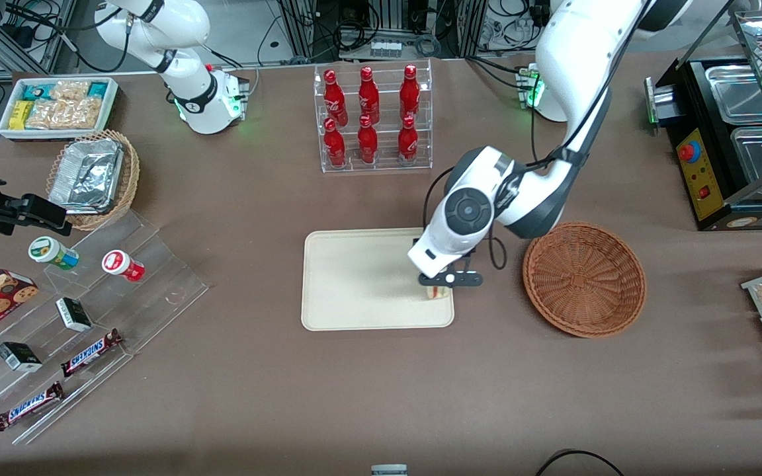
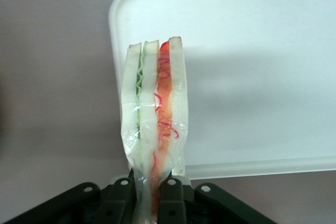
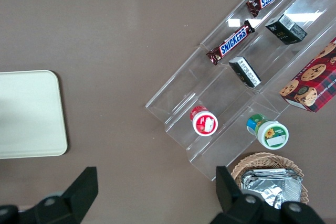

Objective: Place sandwich from basket to tray
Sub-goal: 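Lift the sandwich and carry it over the white tray, then lower the sandwich onto the white tray with the left gripper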

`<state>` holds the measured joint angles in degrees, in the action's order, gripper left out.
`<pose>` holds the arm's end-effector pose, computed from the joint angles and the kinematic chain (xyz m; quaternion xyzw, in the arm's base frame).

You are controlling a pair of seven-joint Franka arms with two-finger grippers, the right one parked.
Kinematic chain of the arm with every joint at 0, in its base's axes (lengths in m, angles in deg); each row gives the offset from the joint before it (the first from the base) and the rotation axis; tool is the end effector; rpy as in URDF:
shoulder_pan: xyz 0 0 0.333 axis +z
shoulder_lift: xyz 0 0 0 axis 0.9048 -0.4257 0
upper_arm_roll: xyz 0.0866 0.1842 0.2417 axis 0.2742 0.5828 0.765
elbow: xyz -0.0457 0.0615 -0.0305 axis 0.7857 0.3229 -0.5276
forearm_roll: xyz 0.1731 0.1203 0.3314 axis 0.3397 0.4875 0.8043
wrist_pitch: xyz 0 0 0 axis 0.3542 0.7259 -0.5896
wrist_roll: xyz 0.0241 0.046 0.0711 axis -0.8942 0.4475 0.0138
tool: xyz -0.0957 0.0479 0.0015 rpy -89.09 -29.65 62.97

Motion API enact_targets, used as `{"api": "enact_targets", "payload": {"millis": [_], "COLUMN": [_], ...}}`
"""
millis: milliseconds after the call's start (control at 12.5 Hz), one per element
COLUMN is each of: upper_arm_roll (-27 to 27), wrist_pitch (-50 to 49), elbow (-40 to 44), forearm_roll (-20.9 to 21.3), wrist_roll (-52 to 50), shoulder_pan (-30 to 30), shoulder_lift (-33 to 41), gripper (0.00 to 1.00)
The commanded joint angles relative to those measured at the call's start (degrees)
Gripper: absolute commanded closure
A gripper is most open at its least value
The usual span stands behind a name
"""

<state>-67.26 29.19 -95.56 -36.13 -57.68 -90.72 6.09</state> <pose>0.5514 -0.4091 0.3016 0.9953 -0.0201 -0.0915 0.0235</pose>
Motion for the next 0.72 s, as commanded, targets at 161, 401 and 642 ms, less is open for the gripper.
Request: {"api": "enact_targets", "payload": {"millis": [161, 401, 642], "upper_arm_roll": [-0.8, -0.8, -0.7], "wrist_pitch": [2.2, 3.4, 3.6], "elbow": [6.0, 6.3, 7.5], "forearm_roll": [0.2, 2.7, 3.3], "wrist_roll": [0.7, -0.8, -1.2], "shoulder_pan": [-3.3, -3.4, -3.4], "shoulder_lift": [-6.2, -7.3, -8.6], "gripper": [1.0, 1.0, 1.0]}}
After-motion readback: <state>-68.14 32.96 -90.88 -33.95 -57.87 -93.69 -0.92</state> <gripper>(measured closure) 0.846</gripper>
